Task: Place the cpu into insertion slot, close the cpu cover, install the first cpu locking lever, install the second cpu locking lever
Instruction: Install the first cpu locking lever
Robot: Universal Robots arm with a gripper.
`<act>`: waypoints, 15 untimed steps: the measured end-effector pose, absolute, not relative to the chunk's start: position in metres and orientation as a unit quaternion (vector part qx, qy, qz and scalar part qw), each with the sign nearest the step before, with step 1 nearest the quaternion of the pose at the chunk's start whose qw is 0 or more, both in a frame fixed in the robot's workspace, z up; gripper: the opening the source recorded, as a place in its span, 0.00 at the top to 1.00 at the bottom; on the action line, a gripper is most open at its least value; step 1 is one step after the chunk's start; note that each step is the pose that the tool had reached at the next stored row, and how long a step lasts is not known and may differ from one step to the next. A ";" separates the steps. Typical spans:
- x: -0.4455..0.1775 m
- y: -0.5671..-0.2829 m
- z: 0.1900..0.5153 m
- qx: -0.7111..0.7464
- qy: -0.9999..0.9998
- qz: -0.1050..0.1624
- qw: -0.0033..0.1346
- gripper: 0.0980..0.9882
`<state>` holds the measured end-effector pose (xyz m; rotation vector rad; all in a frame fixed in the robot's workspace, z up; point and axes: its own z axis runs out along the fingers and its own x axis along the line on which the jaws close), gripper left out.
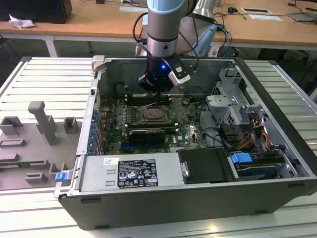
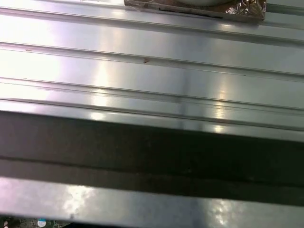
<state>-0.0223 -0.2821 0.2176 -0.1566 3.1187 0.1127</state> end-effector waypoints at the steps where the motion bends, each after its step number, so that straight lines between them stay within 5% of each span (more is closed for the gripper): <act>1: -0.022 -0.283 0.217 -0.050 0.998 0.036 0.008 0.99; 15: -0.020 -0.282 0.204 -0.050 0.998 0.036 0.008 0.99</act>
